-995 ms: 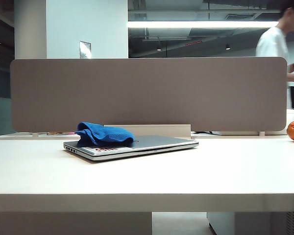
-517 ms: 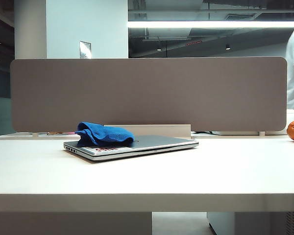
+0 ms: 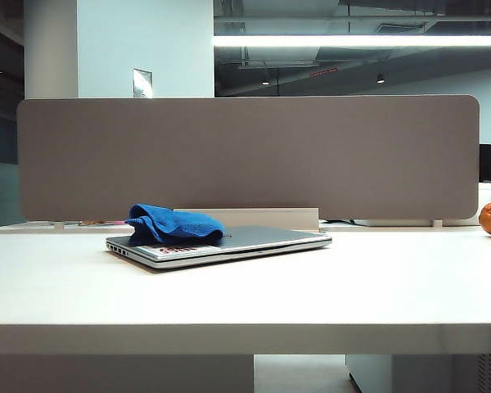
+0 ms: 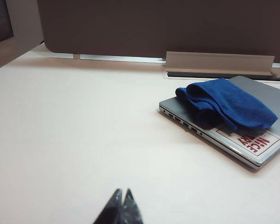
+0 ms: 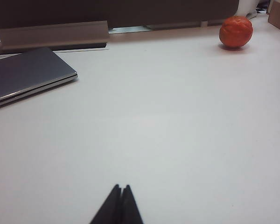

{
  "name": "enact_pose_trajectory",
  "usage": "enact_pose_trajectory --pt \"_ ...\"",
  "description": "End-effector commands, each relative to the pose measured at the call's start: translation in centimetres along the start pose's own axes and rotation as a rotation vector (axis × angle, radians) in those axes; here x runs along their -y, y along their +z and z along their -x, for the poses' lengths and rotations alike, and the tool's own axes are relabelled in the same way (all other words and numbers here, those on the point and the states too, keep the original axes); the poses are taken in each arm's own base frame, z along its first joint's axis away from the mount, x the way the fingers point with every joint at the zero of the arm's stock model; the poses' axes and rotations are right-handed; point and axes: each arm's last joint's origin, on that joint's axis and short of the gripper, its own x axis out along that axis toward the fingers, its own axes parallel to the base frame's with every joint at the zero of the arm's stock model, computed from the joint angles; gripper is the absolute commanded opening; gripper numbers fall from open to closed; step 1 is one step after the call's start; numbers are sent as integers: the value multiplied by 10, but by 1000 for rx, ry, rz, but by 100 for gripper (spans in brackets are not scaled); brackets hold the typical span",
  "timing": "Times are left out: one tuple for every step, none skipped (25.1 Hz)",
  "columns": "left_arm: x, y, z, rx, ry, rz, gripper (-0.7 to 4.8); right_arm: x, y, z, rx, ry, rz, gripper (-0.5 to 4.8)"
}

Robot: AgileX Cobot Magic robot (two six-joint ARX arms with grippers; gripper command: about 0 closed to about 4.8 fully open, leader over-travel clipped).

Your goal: Pick up the blue rag and put it over the laptop.

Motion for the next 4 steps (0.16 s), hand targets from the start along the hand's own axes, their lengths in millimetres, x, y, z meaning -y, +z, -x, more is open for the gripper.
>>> enact_pose_trajectory --pt "0 2 0 8 -7 -4 -6 0 -1 0 8 0 3 0" --pt "0 2 0 8 -7 -4 -6 0 -1 0 8 0 3 0" --pt "0 2 0 8 -7 -4 -6 0 -1 0 8 0 3 -1" --pt "0 2 0 8 -7 -4 -6 0 -1 0 8 0 3 0"
